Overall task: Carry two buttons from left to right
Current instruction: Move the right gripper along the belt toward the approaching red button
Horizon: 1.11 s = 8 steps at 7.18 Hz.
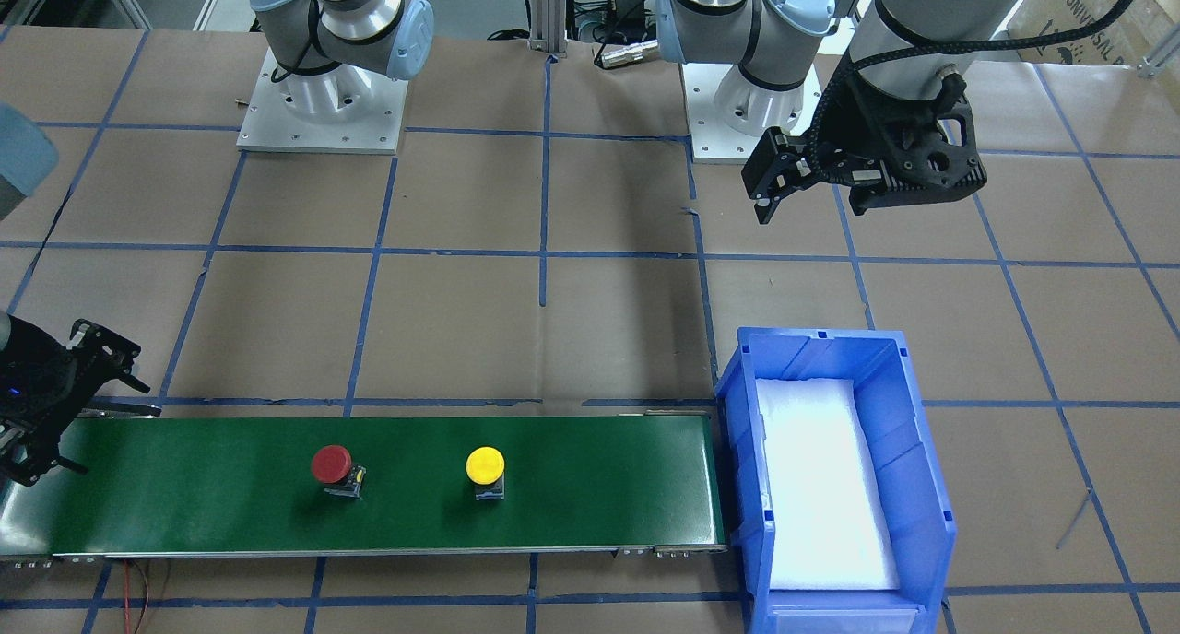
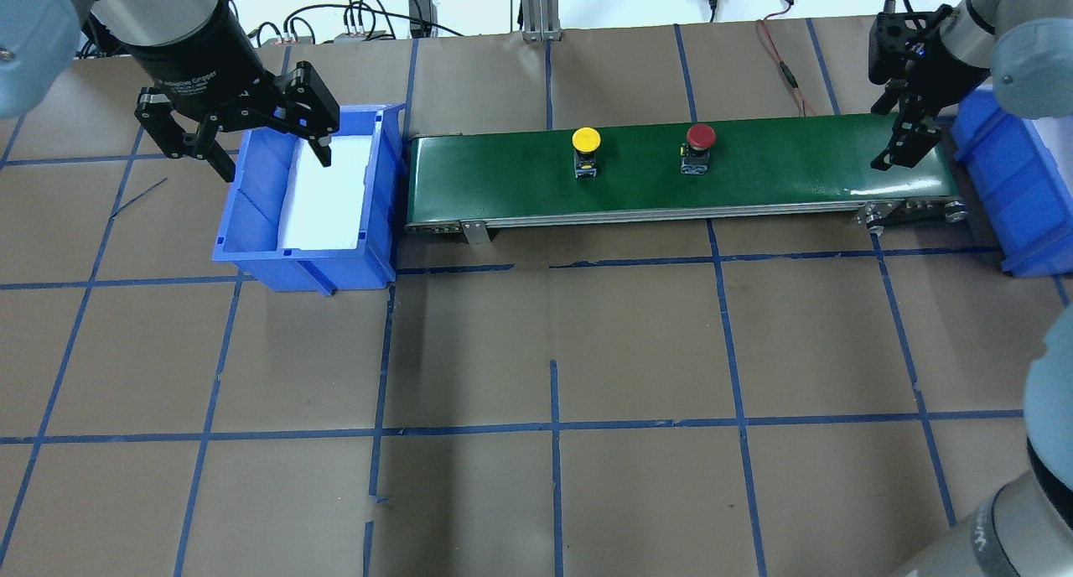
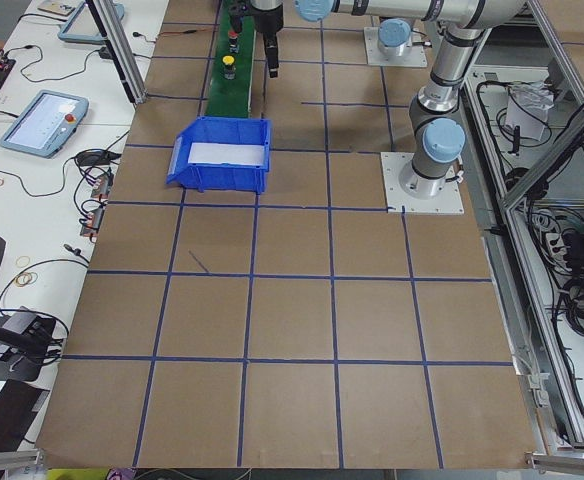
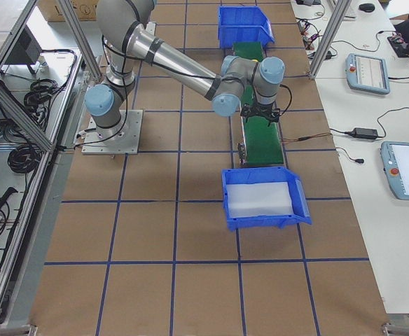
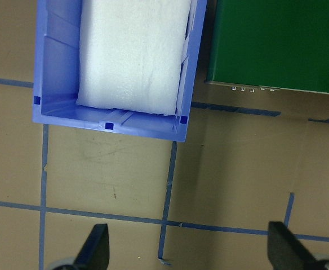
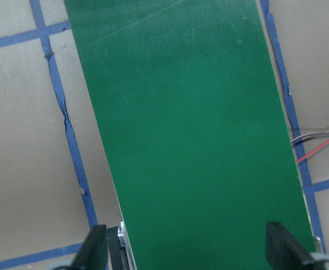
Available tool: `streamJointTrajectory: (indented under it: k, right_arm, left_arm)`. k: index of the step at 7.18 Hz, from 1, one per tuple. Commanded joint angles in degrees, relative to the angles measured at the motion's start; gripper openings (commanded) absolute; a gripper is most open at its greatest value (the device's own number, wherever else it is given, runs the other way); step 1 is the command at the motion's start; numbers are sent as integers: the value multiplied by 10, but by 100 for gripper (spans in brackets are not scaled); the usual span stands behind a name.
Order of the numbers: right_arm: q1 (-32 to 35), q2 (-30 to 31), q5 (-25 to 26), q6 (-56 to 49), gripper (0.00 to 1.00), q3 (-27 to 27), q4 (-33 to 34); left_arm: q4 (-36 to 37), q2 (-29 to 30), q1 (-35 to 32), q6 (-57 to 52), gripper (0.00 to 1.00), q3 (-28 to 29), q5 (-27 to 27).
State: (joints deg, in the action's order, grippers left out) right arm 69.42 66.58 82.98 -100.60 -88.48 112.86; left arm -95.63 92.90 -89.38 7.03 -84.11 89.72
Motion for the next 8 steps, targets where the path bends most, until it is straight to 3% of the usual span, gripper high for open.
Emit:
streamJointTrajectory:
  k: [1,5,6,8]
  right_arm:
    - [-1,-2,-2,-149,100,-26,53]
    - [3,6,11,-135,100,-41,60]
    - [25,17,15,-24,100,-39,74]
    - [83,7,92,-20,100,-42,94]
  left_arm:
    - [1,0,1,0,99,2,0]
    - [1,0,1,0,99,1,0]
    - [1,0,1,0,99,1,1]
    - [1,0,1,0,99,2,0]
